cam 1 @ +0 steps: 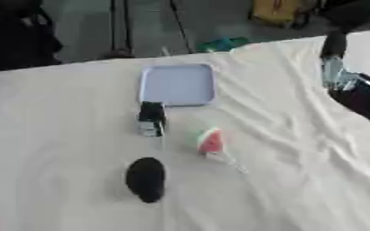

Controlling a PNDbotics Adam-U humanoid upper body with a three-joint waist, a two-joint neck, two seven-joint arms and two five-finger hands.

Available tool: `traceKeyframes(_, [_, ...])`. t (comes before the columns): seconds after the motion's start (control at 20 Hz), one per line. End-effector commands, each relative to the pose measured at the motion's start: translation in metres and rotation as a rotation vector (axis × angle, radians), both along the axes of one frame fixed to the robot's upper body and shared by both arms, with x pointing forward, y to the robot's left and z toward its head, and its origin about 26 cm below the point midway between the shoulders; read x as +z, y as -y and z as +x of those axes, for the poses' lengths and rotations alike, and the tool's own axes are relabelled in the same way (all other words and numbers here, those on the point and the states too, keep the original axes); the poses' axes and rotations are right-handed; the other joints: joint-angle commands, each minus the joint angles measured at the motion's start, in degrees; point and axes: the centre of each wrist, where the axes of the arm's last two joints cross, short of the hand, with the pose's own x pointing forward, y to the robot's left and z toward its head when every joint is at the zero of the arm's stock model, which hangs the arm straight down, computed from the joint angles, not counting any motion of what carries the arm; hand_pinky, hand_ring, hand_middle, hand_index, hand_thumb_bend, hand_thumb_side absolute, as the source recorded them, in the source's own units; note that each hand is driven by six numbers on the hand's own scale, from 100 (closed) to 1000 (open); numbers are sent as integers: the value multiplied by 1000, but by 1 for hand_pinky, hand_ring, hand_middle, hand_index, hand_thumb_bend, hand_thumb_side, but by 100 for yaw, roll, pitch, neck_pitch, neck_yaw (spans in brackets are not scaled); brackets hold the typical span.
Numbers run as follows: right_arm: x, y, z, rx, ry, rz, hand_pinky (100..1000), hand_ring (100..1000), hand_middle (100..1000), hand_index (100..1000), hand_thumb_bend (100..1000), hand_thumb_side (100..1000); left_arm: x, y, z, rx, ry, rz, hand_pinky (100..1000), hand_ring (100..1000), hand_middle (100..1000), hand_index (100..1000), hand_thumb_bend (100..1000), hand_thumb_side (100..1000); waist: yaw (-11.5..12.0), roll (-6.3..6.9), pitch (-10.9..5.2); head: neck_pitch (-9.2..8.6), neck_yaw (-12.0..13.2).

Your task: Pick up objects on the table and place them in the box.

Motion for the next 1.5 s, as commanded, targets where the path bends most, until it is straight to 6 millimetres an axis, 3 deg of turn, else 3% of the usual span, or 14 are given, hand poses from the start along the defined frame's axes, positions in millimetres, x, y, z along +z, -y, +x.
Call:
traceKeyframes(0.05, [8,0,-4,3,34,-7,672,490,556,725,100,456,6,-1,-2,-3,21,10,632,664,767,671,100,843,-13,-7,-78,-72,19])
traceKeyframes(0.1, [8,0,-4,2,33,-7,705,519,585,756,100,570,6,-1,-2,-2,21,9,633,665,767,672,100,843,-16,-7,-79,-71,22])
traceKeyframes(0.25, [10,-1,-4,-23,32,-15,715,529,596,766,100,592,6,-1,-2,-1,21,8,633,665,767,672,100,843,-24,-8,-86,-58,26])
traceKeyframes(0.3, [11,-2,-4,-31,32,-26,767,601,691,842,100,694,6,-1,-2,-1,20,8,633,666,768,672,100,844,-29,-11,-92,-48,26])
traceKeyframes(0.6, [28,-33,0,-76,-25,-316,851,793,845,923,100,724,5,0,-2,-3,14,9,634,666,769,671,100,849,-90,-79,-161,-13,-9])
traceKeyframes(1.0, [36,-71,15,-131,-58,-691,837,867,893,940,100,769,4,0,-2,-11,8,13,634,667,769,670,100,851,-81,-148,-191,-32,-72])
traceKeyframes(1.05, [38,-80,18,-117,-46,-761,825,882,902,960,100,846,4,1,-2,-14,6,16,634,667,769,670,100,851,-72,-163,-205,-19,-102])
traceKeyframes(1.1, [38,-87,23,-107,-45,-815,824,882,902,961,100,854,4,0,-2,-15,4,18,634,667,769,670,100,851,-71,-171,-212,-11,-115])
traceKeyframes(1.3, [27,-105,37,-88,-74,-901,827,886,897,950,100,935,3,1,-2,-23,-2,19,636,669,771,670,100,854,-84,-211,-223,-18,-152])
traceKeyframes(1.5, [6,-109,42,-102,-136,-924,836,895,903,969,100,1000,4,2,-2,-28,1,20,636,669,771,670,100,854,-82,-227,-215,-40,-162])
